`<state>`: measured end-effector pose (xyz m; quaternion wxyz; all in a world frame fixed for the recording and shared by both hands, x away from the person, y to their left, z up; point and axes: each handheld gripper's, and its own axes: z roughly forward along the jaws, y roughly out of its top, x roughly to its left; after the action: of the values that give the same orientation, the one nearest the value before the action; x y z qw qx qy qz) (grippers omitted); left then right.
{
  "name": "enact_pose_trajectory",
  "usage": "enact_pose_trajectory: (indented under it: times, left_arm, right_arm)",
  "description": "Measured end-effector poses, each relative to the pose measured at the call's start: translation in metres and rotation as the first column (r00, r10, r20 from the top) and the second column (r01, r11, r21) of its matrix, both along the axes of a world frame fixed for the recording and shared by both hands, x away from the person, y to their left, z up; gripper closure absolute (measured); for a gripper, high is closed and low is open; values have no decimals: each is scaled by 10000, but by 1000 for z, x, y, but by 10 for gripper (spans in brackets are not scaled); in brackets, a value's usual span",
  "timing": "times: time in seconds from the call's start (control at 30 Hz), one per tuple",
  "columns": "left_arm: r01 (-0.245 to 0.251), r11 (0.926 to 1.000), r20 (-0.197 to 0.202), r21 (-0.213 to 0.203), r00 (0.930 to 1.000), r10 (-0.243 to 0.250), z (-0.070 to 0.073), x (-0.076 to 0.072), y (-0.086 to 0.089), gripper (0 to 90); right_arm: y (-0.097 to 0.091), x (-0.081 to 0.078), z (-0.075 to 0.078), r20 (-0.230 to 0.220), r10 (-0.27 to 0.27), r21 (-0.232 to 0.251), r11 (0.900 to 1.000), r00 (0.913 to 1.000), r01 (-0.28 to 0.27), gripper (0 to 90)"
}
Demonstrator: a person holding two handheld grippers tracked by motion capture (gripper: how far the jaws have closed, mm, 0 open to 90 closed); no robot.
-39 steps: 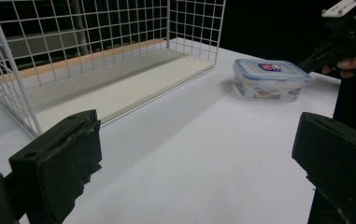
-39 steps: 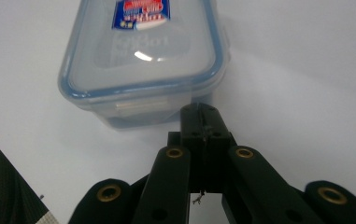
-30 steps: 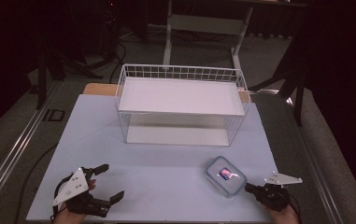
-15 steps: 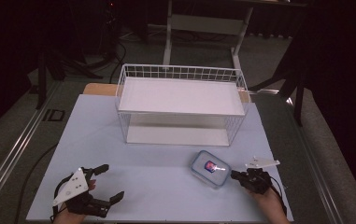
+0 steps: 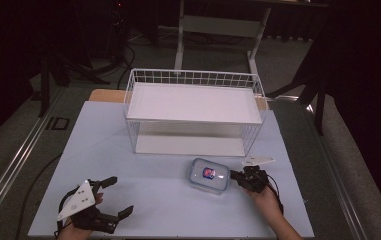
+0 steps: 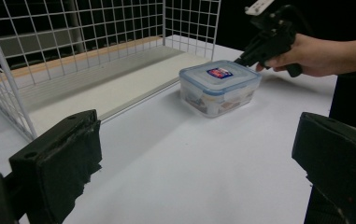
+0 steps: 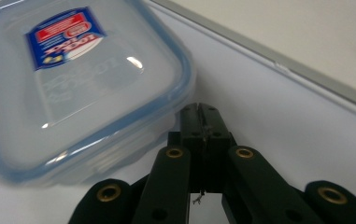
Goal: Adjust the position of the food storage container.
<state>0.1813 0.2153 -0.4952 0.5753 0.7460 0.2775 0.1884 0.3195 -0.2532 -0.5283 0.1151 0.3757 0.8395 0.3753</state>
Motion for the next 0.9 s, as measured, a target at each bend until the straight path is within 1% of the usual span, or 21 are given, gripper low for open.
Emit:
enact_pose_trajectory:
  times: [0.07, 0.1, 0.2, 0.3, 0.33, 0.4, 0.43, 0.53, 0.63, 0.73, 0.87, 0.9]
  left_arm:
    - [4, 10000, -15, 11, 10000, -4, 0, 0, 0, 24]
    - [21, 10000, -3, 33, 10000, -21, 0, 0, 0, 24]
    - [20, 10000, -3, 28, 10000, -20, 0, 0, -1, 24]
    - [2, 10000, 6, 30, 10000, -2, 0, 0, 0, 24]
    - [-9, 10000, -9, 27, 10000, 9, -1, 0, 1, 24]
    - [-28, 10000, -12, 25, 10000, 28, 0, 0, 1, 24]
    - [-39, 10000, -3, 11, 10000, 39, 0, -1, 1, 24]
    - [-33, 10000, 31, 33, 10000, 33, 0, -1, 0, 24]
    - [-34, 10000, 9, 35, 10000, 34, 0, -1, -1, 24]
    - [-13, 10000, 7, 46, 10000, 13, 0, -1, -1, 24]
    - [-24, 10000, 9, 48, 10000, 24, 0, -1, 0, 24]
    - [-32, 10000, 14, 45, 10000, 32, 0, -1, 0, 24]
  right_arm:
    - [5, 5, -1, 34, -42, 1, 10000, 10000, 42, 900]
    - [8, 8, -1, -28, -19, 46, 10000, 10000, 19, 900]
    - [14, 11, -2, 62, 23, -53, 10000, 10000, -22, 900]
    - [12, 8, -1, 185, 21, -212, 9998, 9998, -17, 900]
    - [9, 5, 0, 223, -56, -235, 9997, 9997, 62, 900]
    - [4, 0, 2, 256, -229, -583, 9980, 9994, 243, 900]
    - [1, -3, 2, 230, -240, -537, 9982, 9994, 252, 900]
    - [-6, -13, 4, 71, -316, -121, 9994, 9995, 317, 900]
    - [-7, -23, 6, 5, -191, 16, 9998, 9998, 191, 900]
    - [-4, -26, 5, -156, -120, 91, 9999, 9998, 122, 900]
    - [8, -24, 1, -318, 160, -50, 9999, 9994, -162, 900]
    - [11, -24, 1, -262, 118, -157, 9998, 9996, -122, 900]
